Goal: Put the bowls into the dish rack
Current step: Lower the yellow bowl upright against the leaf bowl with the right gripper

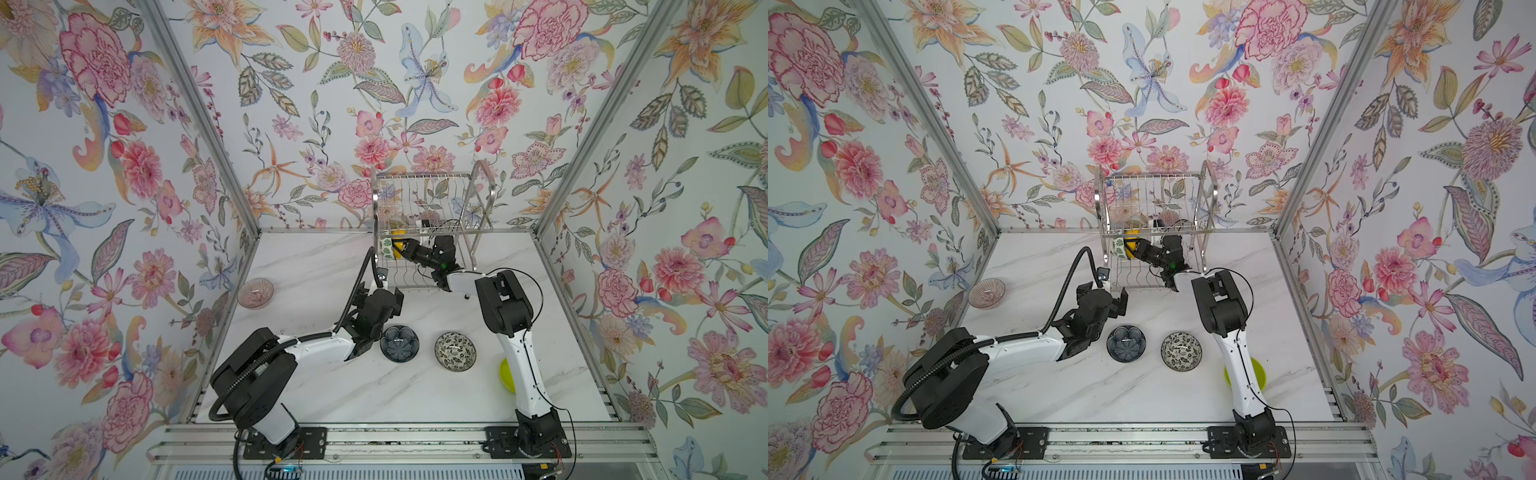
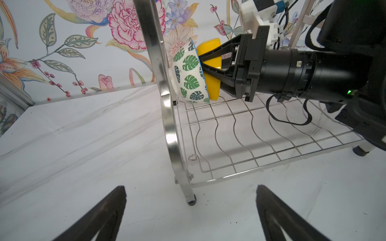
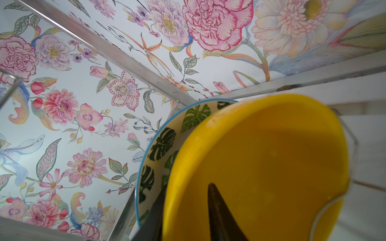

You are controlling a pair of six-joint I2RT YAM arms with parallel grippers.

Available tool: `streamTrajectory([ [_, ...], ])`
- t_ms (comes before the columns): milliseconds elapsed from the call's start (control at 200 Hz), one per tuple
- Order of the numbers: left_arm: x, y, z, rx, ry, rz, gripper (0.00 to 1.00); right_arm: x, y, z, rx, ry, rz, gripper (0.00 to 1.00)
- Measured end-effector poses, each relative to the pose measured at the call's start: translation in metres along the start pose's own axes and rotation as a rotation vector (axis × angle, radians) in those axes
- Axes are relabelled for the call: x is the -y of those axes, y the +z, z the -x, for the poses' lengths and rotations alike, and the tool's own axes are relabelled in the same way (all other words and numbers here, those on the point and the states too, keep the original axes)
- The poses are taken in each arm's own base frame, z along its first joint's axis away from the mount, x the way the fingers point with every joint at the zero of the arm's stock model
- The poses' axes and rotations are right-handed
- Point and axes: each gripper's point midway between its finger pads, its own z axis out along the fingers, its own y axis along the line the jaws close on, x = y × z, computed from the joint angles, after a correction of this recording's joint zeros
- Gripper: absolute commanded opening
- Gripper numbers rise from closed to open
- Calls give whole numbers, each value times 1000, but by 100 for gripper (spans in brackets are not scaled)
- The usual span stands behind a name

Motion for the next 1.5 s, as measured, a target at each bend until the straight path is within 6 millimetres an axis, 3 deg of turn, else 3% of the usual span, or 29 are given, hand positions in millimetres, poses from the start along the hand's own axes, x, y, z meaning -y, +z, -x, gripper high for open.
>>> streamTrajectory([
  [921, 0, 0, 0, 0, -4, -1, 99, 5, -3, 3, -7, 3, -56, 43],
  [1496, 0, 0, 0, 0, -8, -1, 99, -1, -12, 7, 1, 2, -73, 56],
])
